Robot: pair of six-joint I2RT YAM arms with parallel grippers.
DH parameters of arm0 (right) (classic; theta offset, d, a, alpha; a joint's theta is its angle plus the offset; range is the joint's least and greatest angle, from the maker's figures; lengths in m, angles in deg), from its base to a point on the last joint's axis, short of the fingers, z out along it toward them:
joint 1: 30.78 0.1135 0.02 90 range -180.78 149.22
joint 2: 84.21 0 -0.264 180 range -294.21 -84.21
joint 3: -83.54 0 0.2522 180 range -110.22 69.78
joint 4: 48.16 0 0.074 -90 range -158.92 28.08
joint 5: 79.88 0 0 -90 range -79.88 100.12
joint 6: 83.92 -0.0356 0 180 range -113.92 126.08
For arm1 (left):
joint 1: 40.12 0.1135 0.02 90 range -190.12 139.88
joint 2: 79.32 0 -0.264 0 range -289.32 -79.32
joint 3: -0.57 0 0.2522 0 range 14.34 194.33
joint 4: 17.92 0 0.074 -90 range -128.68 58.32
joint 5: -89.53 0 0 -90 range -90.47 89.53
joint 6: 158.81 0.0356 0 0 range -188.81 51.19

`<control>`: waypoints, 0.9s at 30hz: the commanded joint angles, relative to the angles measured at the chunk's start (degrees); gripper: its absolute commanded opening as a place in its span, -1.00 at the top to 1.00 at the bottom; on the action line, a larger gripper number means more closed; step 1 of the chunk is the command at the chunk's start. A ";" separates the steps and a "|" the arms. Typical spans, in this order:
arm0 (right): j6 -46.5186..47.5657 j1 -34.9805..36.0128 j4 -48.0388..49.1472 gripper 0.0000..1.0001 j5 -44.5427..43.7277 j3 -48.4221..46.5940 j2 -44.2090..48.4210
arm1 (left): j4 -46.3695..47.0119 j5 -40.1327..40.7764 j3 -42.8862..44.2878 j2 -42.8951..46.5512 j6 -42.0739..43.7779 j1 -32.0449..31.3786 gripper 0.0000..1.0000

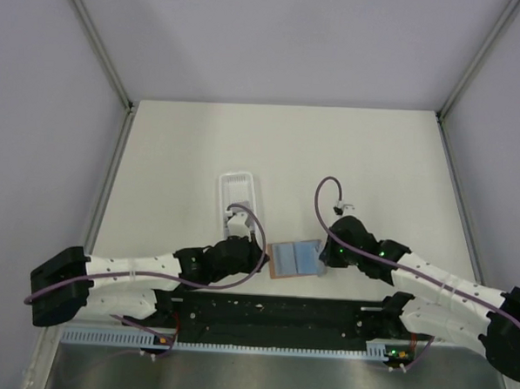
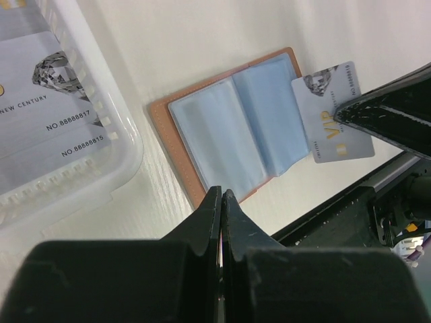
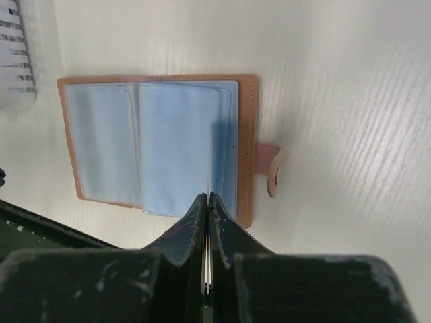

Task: Put the credit cards into the card holder
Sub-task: Insert the credit card into the card holder.

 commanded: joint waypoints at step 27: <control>1.10 -0.03 0.53 1.00 -0.12 -5.12 -9.42 | 13.90 -4.82 5.15 -23.52 1.58 0.19 1.00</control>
